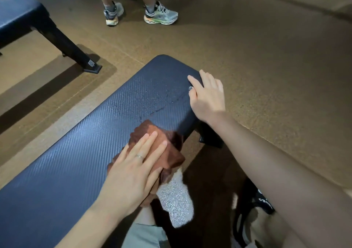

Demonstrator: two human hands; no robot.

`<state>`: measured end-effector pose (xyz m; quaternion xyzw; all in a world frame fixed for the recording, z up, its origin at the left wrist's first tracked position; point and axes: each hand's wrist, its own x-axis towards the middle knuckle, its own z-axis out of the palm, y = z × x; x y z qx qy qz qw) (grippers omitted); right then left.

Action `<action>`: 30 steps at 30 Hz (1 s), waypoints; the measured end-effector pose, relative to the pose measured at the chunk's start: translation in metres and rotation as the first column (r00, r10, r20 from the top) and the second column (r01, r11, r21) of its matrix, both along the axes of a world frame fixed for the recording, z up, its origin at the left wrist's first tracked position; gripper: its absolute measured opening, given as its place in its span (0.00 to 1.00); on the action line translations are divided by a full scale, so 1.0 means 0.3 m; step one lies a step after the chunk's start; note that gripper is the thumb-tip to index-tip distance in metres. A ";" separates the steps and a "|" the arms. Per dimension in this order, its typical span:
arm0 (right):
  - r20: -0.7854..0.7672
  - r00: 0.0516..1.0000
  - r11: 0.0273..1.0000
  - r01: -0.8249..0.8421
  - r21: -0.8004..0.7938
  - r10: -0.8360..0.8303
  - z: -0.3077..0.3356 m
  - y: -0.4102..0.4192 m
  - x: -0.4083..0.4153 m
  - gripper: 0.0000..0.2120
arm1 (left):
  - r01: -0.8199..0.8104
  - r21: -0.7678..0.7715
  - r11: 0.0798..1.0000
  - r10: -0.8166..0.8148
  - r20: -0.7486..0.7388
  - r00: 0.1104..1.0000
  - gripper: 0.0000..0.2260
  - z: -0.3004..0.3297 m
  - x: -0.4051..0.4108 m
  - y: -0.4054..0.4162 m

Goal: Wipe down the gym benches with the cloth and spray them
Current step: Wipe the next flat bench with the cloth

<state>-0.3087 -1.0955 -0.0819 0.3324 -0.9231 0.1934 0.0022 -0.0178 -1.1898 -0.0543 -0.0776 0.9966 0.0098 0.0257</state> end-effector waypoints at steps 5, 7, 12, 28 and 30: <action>-0.076 0.995 0.993 0.052 -0.109 -0.061 -0.022 -0.017 0.002 0.26 | -0.068 0.074 0.995 0.069 -0.006 0.998 0.27 -0.015 -0.246 -0.097; -0.081 0.994 0.993 0.058 -0.103 -0.066 -0.023 -0.022 0.002 0.24 | -0.124 0.103 0.987 0.125 0.002 0.992 0.28 -0.005 -0.359 -0.148; -0.076 0.996 0.999 0.050 -0.009 -0.051 -0.019 -0.023 -0.002 0.24 | -0.147 0.098 0.984 0.147 0.003 0.989 0.28 0.010 -0.316 -0.148; -0.254 0.932 0.940 0.182 -0.287 -0.258 -0.079 -0.089 0.033 0.18 | -0.230 0.139 0.963 0.243 -0.082 0.967 0.23 -0.031 -0.479 -0.453; -0.246 0.934 0.937 0.180 -0.300 -0.258 -0.081 -0.082 0.031 0.18 | -0.255 0.143 0.956 0.269 -0.089 0.959 0.23 -0.024 -0.428 -0.436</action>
